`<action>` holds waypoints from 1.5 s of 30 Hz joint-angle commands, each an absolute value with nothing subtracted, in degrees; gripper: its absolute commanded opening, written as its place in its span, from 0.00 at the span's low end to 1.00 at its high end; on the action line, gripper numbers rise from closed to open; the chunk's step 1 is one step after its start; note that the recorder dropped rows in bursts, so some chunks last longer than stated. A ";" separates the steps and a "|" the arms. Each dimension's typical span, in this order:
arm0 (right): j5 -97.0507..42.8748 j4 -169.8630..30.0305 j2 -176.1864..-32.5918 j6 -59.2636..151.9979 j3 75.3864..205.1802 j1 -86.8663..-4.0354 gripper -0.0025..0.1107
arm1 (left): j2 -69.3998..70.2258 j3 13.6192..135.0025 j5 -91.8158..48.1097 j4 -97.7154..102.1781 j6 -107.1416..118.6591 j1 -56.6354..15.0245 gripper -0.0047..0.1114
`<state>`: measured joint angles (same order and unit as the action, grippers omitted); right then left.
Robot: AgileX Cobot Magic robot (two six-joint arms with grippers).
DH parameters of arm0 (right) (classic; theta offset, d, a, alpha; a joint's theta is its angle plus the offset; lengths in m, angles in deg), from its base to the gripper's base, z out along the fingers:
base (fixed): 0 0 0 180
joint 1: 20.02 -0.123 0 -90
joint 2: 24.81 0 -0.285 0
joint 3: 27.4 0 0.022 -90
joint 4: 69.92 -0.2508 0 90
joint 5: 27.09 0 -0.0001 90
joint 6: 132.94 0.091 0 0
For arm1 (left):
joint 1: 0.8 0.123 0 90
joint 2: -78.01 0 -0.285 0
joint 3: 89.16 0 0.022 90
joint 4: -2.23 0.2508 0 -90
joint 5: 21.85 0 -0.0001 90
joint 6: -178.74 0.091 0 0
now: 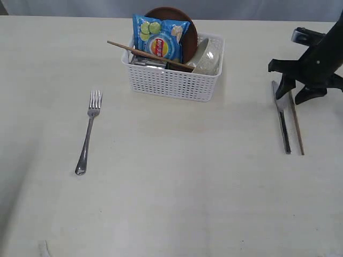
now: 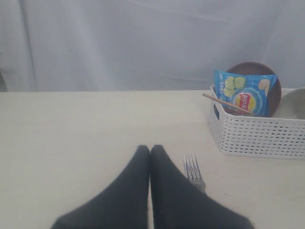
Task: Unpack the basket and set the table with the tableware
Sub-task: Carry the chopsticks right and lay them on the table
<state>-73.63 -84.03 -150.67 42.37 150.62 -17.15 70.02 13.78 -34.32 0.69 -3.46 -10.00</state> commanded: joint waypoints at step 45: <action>-70.73 -83.54 -131.18 44.67 138.57 -27.78 0.02 | 70.23 13.62 -33.95 0.99 -3.44 -10.06 0.04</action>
<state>-68.85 -82.54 -135.29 45.17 138.55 -26.18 70.02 13.78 -34.32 0.91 -3.46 -10.00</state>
